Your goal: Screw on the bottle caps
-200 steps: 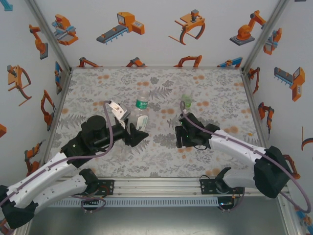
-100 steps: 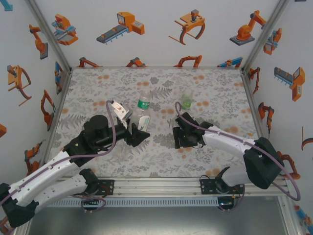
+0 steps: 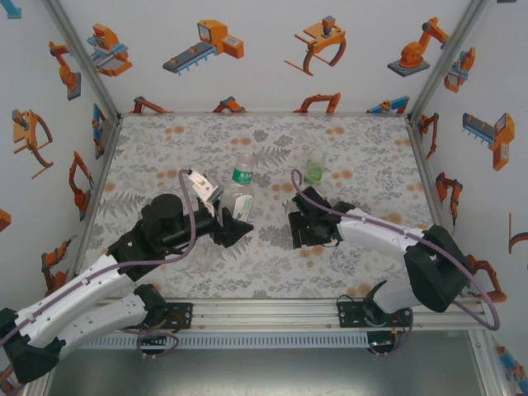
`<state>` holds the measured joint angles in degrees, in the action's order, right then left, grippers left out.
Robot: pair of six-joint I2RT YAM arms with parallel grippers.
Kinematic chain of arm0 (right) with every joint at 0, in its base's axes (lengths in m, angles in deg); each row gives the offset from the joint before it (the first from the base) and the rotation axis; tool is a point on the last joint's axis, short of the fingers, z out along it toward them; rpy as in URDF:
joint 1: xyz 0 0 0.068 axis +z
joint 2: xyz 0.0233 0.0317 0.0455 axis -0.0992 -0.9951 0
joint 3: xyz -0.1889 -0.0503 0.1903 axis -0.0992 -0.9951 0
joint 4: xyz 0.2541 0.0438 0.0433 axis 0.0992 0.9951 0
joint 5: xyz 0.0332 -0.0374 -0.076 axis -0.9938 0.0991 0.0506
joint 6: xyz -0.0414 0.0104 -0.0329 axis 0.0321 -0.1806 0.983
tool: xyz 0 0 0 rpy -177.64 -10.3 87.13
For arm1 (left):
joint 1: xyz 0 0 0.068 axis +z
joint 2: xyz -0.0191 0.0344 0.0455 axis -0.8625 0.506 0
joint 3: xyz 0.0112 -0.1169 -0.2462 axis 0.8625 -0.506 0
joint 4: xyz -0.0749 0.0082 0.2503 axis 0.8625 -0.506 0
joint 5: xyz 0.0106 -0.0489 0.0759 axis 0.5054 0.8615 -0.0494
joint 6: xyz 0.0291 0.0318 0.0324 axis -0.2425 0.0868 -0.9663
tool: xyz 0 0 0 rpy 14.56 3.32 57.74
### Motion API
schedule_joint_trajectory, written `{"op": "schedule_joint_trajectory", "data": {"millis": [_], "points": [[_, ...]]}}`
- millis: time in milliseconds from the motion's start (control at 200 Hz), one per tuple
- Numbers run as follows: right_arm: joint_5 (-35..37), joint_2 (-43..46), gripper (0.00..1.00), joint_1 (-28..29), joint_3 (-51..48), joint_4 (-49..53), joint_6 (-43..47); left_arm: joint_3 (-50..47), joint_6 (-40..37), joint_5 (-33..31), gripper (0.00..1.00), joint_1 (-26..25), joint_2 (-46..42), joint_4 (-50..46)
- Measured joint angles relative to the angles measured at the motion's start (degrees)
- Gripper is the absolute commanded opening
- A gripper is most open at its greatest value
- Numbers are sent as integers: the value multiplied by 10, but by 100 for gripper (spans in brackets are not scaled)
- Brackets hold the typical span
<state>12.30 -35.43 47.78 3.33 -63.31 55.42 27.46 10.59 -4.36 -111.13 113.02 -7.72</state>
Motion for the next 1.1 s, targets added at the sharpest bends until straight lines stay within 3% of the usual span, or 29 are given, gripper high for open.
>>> {"op": "schedule_joint_trajectory", "data": {"millis": [1096], "points": [[5,-15,62,0,10,6,13,-4,8,-2,0,0,-17,-1]]}}
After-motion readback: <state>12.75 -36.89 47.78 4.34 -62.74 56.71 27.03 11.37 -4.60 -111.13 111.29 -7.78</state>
